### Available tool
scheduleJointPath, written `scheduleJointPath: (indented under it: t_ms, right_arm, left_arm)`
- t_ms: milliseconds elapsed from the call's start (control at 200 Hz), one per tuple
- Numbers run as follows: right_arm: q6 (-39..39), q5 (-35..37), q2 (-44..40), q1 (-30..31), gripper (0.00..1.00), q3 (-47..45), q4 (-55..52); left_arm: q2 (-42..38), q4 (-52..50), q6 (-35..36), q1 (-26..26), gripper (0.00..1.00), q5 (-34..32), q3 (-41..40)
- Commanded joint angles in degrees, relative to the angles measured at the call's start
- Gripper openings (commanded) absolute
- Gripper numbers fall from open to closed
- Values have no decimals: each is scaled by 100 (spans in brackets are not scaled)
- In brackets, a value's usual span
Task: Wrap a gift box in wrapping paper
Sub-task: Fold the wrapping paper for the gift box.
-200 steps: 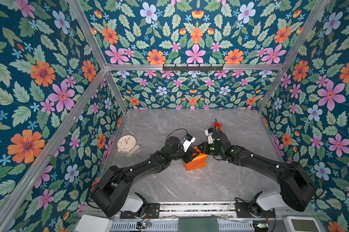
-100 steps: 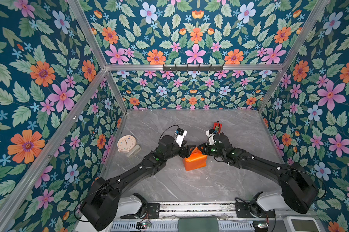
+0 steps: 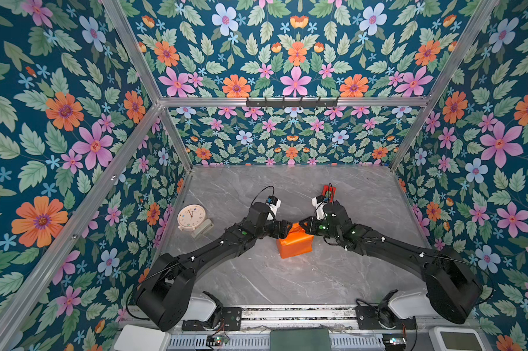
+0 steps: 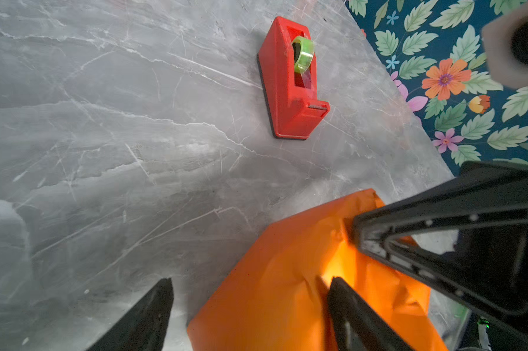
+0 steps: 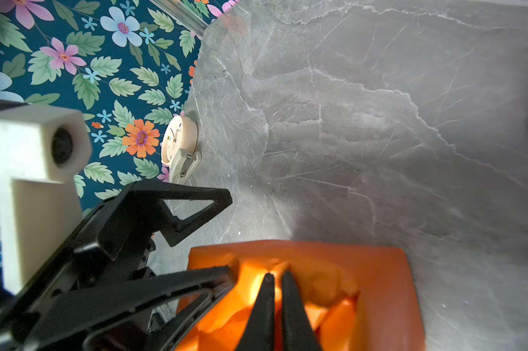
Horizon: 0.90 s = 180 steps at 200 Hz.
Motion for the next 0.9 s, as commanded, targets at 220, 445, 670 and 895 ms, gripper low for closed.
scheduleJointPath:
  t_ms: [220, 445, 670, 895]
  right_arm:
    - [-164, -69, -150, 8, 16, 262, -1004]
    - [-288, -317, -252, 102, 20, 531, -1102]
    - [-446, -521, 50, 229, 20, 812, -1259]
    - [-699, -658, 88, 362, 19, 993, -1781]
  left_arm:
    - [-49, -236, 170, 3, 83, 179, -265]
    - [-117, -244, 197, -1, 83, 88, -363]
    - [-133, -227, 234, -10, 83, 70, -391]
    - [-131, -214, 241, -10, 83, -10, -362]
